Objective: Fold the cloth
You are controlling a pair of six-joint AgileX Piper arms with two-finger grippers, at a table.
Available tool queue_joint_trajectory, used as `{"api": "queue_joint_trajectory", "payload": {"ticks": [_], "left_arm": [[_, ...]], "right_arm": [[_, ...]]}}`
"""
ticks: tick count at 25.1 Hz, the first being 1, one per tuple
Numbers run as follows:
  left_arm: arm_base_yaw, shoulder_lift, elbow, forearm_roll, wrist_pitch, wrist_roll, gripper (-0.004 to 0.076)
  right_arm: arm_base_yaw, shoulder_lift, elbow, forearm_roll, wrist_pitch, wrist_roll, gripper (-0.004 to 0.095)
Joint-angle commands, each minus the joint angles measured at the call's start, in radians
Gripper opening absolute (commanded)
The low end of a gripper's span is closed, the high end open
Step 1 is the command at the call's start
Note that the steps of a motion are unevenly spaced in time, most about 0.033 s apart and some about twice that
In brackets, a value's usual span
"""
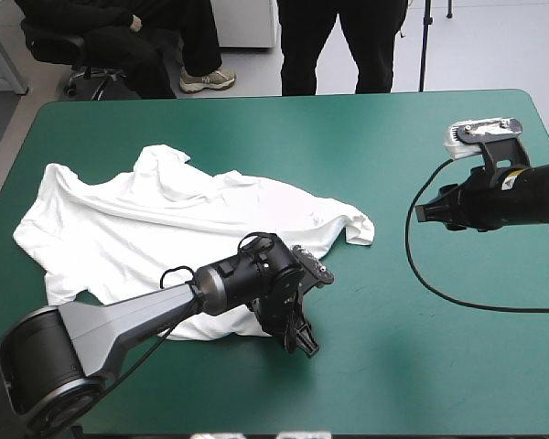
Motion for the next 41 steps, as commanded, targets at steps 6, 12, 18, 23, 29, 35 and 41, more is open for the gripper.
{"api": "queue_joint_trajectory", "payload": {"ticks": [6, 12, 18, 23, 29, 35, 41], "left_arm": [[-0.005, 0.045, -0.007, -0.018, -0.108, 0.045, 0.0465], [-0.005, 0.069, -0.007, -0.018, -0.116, 0.043, 0.0055], [-0.005, 0.069, -0.007, -0.018, -0.115, 0.049, -0.0015], [-0.005, 0.069, -0.007, -0.038, -0.114, 0.049, -0.0015], [-0.005, 0.069, -0.007, -0.064, -0.112, 0.049, -0.0015], [-0.005, 0.069, -0.007, -0.064, -0.088, 0.041, -0.0015], [-0.005, 0.069, -0.007, -0.064, -0.093, 0.038, -0.0015]], "right_arm": [[-0.009, -0.021, -0.024, 0.031, -0.001, 0.002, 0.0400], [-0.009, -0.015, -0.024, 0.035, -0.001, -0.003, 0.0401], [0.074, 0.068, -0.024, 0.042, -0.001, -0.065, 0.0482], [0.211, 0.202, -0.024, -0.155, -0.028, -0.048, 0.0555], [0.210, 0.357, -0.028, -0.065, -0.119, 0.015, 0.0593], [0.147, 0.539, -0.116, 0.043, -0.159, 0.006, 0.0591], [0.138, 0.619, -0.173, 0.033, -0.151, -0.012, 0.0590]]}}
